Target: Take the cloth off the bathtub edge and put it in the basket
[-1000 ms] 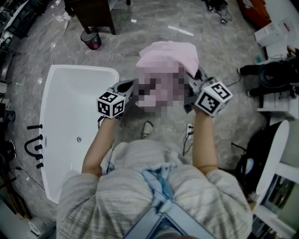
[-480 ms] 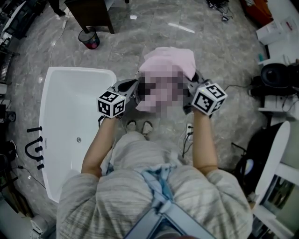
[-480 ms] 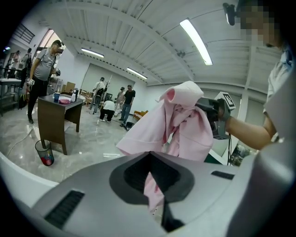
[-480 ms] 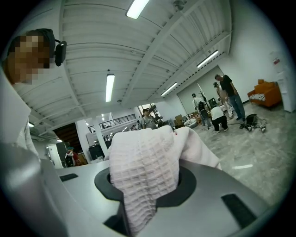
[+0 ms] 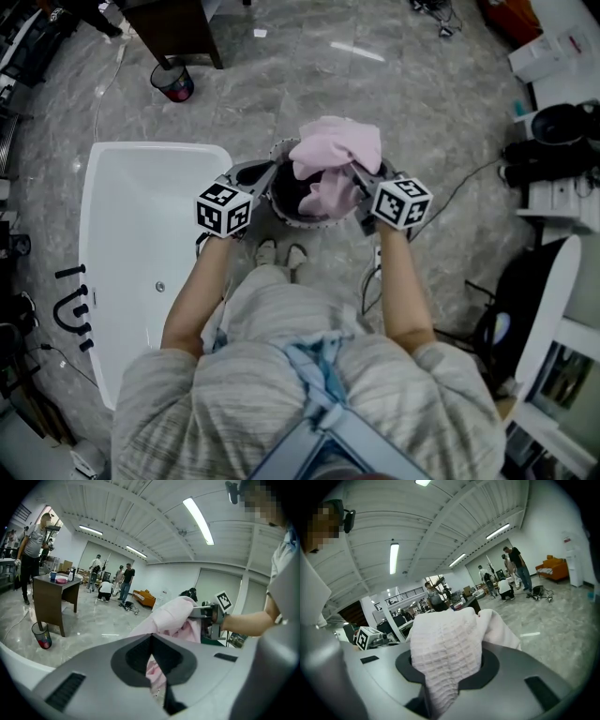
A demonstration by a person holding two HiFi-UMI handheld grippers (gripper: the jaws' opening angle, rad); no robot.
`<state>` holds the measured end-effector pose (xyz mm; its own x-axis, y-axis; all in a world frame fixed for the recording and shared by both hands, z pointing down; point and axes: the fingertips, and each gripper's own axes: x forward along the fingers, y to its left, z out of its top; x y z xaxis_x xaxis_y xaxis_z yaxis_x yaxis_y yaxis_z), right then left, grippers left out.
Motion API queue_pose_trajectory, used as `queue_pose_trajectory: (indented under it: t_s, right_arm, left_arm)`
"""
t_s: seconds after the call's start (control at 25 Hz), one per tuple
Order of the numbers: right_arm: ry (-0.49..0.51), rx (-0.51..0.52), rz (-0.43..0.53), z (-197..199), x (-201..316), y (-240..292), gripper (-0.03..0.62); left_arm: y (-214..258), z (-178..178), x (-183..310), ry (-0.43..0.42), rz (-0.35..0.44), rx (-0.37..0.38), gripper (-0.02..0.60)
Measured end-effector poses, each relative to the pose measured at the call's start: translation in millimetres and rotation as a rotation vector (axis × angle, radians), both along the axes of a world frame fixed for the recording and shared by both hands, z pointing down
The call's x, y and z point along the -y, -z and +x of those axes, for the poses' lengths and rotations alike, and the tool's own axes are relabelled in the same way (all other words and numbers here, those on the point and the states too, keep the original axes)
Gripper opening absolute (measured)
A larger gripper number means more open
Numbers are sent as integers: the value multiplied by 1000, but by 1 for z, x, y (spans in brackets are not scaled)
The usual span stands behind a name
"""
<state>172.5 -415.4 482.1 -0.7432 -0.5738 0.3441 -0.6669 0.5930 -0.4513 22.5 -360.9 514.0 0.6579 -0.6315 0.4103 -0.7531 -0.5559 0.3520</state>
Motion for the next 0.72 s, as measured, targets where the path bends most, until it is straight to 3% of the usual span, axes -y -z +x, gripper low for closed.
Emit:
queue_pose_trajectory:
  t_s: [0.4,0.72]
  right_arm:
    - [-52,-109,-146,15,-1,-86,129]
    - [-36,-196,-229,6,-3,-151,129]
  left_arm:
    - [-18,16,7,-69,-39,2,2]
    - [-52,22,16,-95,-107,17,2]
